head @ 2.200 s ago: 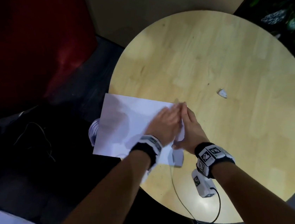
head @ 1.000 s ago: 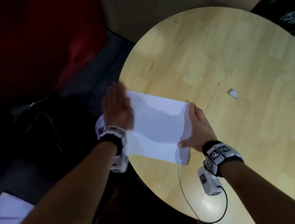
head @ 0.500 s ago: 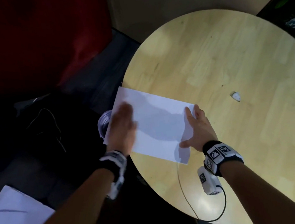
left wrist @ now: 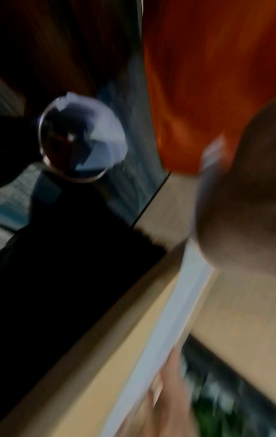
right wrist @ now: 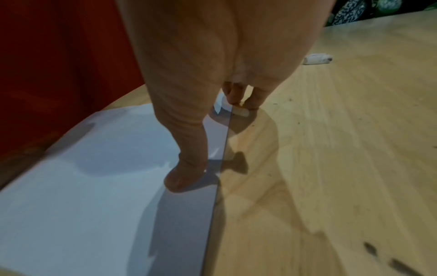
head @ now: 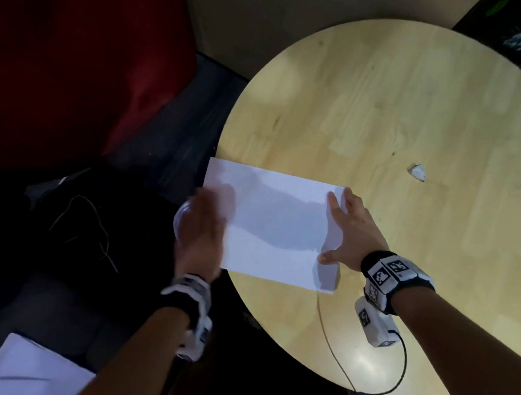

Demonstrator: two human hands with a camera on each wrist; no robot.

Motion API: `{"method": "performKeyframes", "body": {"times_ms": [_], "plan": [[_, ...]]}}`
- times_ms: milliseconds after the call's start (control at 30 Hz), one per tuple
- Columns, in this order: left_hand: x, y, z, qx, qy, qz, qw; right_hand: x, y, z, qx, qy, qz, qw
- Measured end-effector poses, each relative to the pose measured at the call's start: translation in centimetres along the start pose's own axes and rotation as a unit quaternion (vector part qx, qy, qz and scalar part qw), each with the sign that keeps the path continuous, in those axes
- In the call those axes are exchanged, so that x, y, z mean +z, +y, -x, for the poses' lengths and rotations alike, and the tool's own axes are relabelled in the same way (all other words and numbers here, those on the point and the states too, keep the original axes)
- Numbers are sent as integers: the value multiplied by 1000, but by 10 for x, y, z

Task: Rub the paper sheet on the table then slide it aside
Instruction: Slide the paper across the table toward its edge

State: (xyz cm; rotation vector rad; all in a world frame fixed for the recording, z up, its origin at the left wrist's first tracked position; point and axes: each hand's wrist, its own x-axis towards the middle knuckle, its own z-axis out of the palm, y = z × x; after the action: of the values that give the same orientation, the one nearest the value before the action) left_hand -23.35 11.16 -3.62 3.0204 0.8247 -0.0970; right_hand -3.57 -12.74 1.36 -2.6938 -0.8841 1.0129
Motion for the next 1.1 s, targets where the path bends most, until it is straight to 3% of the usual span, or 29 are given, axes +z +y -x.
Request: {"method": "performKeyframes", "body": {"times_ms": [67,133,200,233,267,300,367,400,467,533,600,633,667,733,800,833,900,1000,1033,1100], "plan": [[-4,-32,-8,-149,22,99,984,0,-1,-1,4,-3,3,1000],[-15,-10,-22,-160,67,156,972,-1,-1,-1,5,-2,5,1000],[-25,49,-27,3,77,131,988,-2,-2,-1,4,-5,11,1000],[-25,83,-25,57,66,171,981,-3,-2,-1,3,-5,14,1000],[-25,112,-19,120,9,181,976,-2,-1,0,3,-5,15,1000],[-24,127,-12,170,-57,181,967,-3,-1,1,2,-2,12,1000],[-6,112,-8,206,-73,190,957,-2,0,1,1,-1,9,1000],[3,93,-9,183,-37,187,964,-2,0,1,-1,-1,9,1000],[18,33,-20,77,1,162,984,-1,1,0,-1,-2,4,1000],[16,-28,-27,-70,-11,153,986,-1,0,0,3,-2,3,1000],[-9,-37,-41,-164,3,192,968,-1,0,-1,7,-1,9,1000],[-20,-18,-51,-171,11,213,962,-1,-1,0,8,-2,11,1000],[-29,12,-59,-136,18,246,960,-2,-2,-1,11,-4,11,1000],[-28,86,-63,32,2,293,956,-3,-4,-1,16,-8,15,1000],[-20,139,-55,193,-67,240,949,-3,-4,1,15,-6,15,1000],[-13,143,-55,221,-72,216,948,-4,-4,1,12,-5,13,1000],[-6,118,-64,185,-34,209,960,-6,-4,2,10,-10,4,1000],[4,41,-81,30,10,153,988,-10,-7,1,16,-5,1,1000],[2,21,-85,-13,2,162,987,-11,-9,0,16,-7,10,1000],[-5,20,-94,-32,2,190,981,-13,-11,0,20,-16,28,999]]}}
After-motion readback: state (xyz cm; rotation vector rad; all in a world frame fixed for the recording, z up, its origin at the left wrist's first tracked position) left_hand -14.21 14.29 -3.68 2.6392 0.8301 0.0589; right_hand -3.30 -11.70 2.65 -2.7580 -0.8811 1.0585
